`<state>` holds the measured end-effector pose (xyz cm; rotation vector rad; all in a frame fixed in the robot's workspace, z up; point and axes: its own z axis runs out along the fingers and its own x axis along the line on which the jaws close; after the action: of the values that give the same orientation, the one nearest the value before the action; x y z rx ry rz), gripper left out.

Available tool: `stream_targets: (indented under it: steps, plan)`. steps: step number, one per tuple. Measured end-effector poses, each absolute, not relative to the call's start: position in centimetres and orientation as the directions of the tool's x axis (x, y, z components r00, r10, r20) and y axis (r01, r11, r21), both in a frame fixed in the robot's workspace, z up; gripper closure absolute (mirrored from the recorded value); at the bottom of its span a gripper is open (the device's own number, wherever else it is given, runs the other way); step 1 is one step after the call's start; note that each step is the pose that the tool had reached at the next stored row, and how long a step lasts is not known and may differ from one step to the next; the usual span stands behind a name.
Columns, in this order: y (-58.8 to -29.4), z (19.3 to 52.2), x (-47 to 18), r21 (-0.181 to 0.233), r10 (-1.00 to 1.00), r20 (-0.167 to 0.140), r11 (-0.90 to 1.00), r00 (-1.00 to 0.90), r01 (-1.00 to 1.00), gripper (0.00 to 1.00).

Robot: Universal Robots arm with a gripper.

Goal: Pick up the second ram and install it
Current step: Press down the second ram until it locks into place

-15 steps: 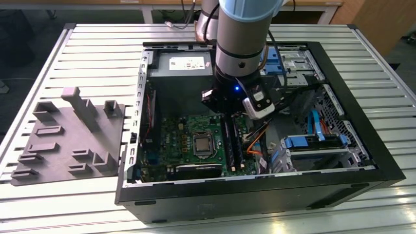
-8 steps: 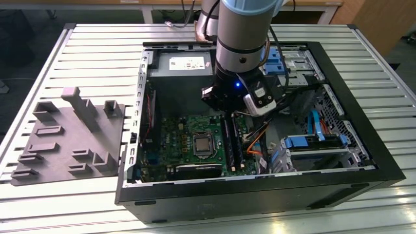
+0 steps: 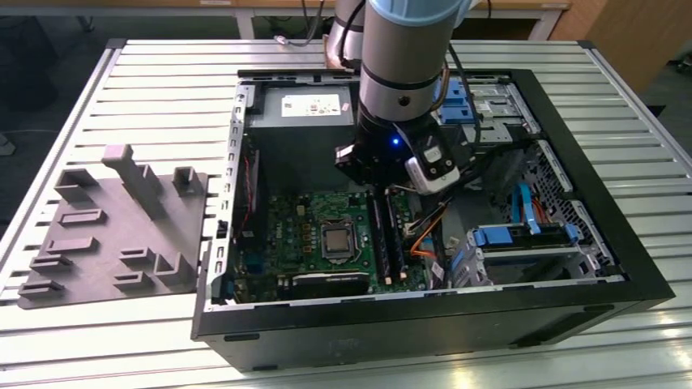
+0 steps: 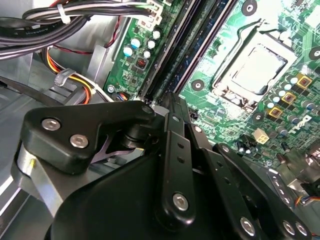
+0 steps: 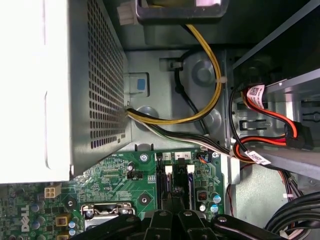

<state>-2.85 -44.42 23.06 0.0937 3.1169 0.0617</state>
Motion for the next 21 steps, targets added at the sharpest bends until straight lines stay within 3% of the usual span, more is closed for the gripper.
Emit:
stream_targets:
  steps: [21]
  plan:
    - [-45.45,23.06,-2.85,0.040,0.060,-0.021,0.997,-0.998,0.060,0.89]
